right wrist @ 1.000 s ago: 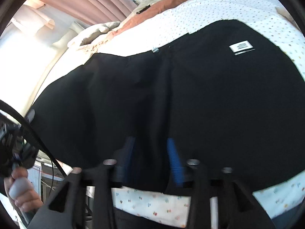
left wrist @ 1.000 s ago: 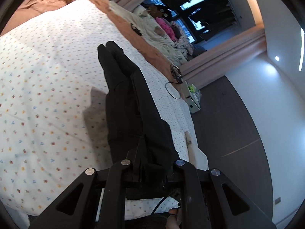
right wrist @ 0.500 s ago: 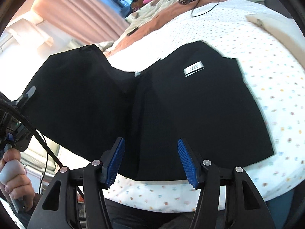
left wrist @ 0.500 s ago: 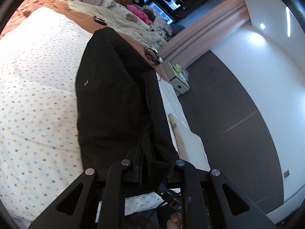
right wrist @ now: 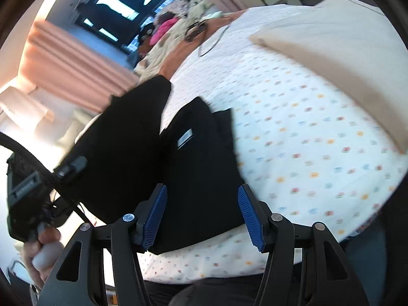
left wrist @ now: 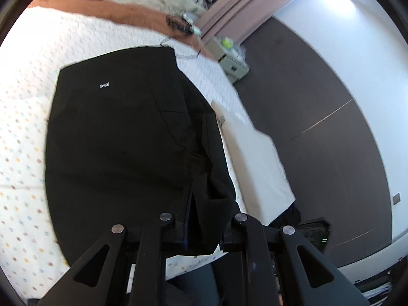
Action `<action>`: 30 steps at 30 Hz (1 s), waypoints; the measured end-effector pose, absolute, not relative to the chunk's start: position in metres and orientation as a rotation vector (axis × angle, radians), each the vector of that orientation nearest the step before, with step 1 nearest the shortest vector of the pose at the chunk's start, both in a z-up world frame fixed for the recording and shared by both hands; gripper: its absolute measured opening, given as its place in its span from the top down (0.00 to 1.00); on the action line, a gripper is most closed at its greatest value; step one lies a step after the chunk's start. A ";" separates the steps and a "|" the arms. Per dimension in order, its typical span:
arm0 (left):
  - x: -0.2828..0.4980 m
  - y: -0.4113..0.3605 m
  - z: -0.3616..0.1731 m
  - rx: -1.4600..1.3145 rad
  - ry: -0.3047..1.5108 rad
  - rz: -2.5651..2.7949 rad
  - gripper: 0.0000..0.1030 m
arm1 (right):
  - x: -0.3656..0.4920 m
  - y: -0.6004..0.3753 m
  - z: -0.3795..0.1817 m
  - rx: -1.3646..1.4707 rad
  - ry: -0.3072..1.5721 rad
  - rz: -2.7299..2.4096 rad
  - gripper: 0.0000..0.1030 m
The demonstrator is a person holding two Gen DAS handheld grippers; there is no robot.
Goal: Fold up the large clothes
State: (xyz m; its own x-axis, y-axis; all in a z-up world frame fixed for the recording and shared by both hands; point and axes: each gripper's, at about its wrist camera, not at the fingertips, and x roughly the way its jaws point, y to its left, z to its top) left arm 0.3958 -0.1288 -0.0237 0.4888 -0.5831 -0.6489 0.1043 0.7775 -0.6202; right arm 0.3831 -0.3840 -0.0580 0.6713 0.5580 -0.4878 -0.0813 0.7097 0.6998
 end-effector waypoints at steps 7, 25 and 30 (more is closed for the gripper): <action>0.400 -0.150 -0.047 -0.583 1.070 -0.460 0.72 | 0.370 -0.402 -0.061 0.723 0.736 0.396 0.39; 0.361 -0.040 -0.043 -0.646 0.992 -0.329 0.27 | 0.414 -0.341 -0.070 0.686 0.746 0.423 0.39; 0.361 -0.007 -0.062 -0.665 1.015 -0.229 0.27 | 0.415 -0.327 -0.062 0.627 0.731 0.413 0.80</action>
State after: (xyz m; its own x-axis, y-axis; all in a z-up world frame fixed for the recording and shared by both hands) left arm 0.3615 -0.0068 -0.0620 0.5243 -0.4715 -0.7091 -0.1217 0.7827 -0.6104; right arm 0.4151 -0.3267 -0.0618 0.6789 0.5505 -0.4859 -0.1328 0.7428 0.6562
